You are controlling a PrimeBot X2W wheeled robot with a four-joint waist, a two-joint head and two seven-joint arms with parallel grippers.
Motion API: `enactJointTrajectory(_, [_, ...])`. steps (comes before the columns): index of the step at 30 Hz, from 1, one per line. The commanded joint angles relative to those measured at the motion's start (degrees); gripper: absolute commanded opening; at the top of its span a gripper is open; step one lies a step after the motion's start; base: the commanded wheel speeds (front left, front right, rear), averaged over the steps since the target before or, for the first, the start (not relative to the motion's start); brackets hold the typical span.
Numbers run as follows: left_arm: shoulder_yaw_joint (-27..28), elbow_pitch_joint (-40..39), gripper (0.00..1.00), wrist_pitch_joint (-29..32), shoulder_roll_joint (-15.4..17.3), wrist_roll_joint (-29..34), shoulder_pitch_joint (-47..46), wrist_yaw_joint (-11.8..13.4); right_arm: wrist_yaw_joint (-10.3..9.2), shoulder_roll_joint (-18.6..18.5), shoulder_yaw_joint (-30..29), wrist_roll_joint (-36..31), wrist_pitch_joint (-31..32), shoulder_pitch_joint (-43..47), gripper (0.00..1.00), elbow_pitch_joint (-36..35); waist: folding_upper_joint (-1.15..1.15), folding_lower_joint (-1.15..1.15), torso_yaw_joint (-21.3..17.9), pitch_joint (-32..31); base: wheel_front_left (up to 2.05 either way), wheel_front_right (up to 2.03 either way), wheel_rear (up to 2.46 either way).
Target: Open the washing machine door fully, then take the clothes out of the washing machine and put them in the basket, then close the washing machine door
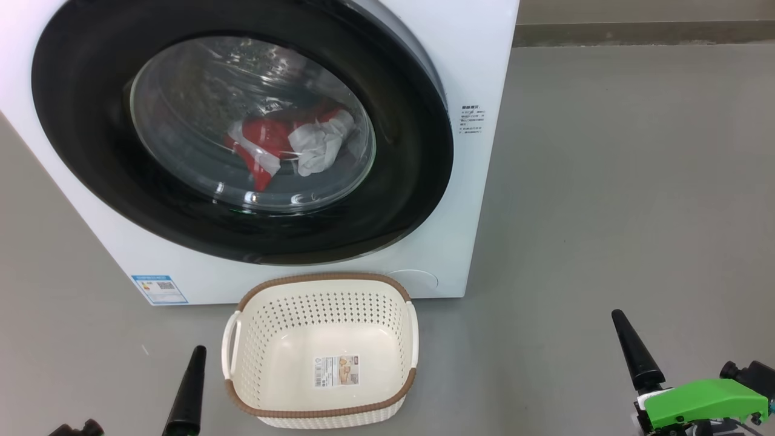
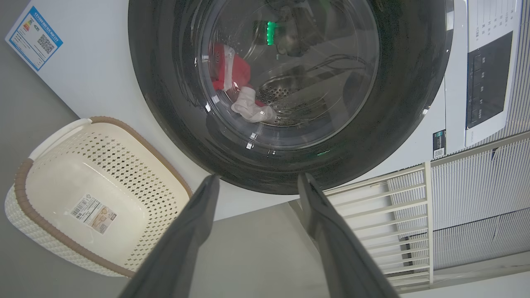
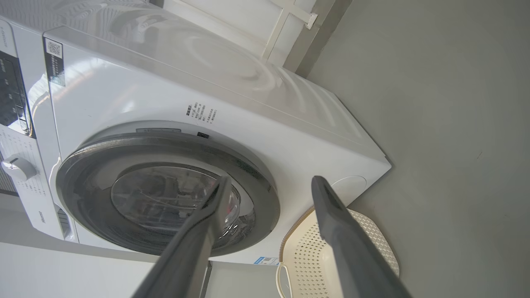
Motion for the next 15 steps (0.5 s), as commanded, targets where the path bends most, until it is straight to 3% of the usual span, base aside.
enactJointTrajectory(1, [0.6,-2.1,1.0,-0.5,0.9,1.8,-0.5,-0.1,-0.01,-1.1,0.8,-1.5,-0.6,-2.6,1.0,-1.6,0.0,0.0,0.0,0.0,0.0,0.0,0.0])
enactJointTrajectory(15, [0.5,-3.1,1.0,-2.7,1.0,13.1,0.2,-0.2,-0.02,-2.4,3.2,-11.8,-2.7,-3.3,1.0,-0.8,0.0,0.0,0.0,0.1,0.0,0.0,0.0])
